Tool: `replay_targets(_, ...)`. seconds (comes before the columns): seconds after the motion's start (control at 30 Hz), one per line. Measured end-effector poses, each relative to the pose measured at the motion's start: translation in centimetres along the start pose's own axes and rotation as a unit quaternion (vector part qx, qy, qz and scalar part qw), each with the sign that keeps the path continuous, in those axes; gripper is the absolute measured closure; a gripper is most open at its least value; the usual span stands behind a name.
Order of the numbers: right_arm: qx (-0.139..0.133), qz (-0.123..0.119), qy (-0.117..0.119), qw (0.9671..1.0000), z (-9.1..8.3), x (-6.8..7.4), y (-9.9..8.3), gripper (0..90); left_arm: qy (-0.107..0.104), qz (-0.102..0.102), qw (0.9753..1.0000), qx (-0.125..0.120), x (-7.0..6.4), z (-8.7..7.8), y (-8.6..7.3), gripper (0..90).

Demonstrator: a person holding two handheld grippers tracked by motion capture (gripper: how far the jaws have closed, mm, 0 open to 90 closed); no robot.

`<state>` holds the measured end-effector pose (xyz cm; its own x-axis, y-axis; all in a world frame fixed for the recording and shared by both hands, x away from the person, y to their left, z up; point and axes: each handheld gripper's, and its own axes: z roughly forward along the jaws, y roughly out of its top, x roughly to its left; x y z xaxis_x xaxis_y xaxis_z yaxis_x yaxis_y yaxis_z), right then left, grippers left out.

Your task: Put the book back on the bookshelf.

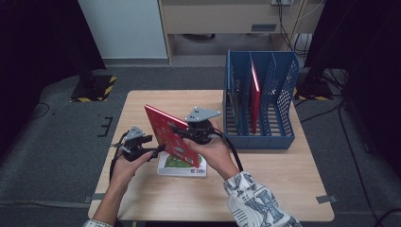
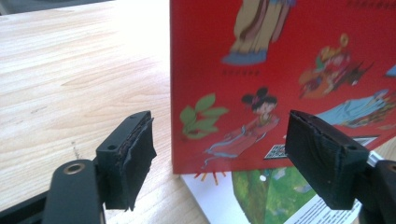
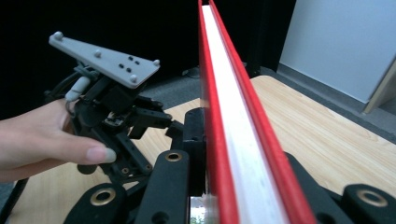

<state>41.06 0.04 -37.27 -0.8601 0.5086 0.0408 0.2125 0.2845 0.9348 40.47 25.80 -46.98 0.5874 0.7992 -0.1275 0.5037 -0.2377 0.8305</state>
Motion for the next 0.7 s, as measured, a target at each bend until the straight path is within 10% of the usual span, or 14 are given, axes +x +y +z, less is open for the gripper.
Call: replay_targets(0.7,-0.019,0.021,-0.031,0.9991,-1.5,-1.5,0.8,79.5,0.085,-0.014,0.9951,0.048,3.2,-1.1,-3.8,3.6)
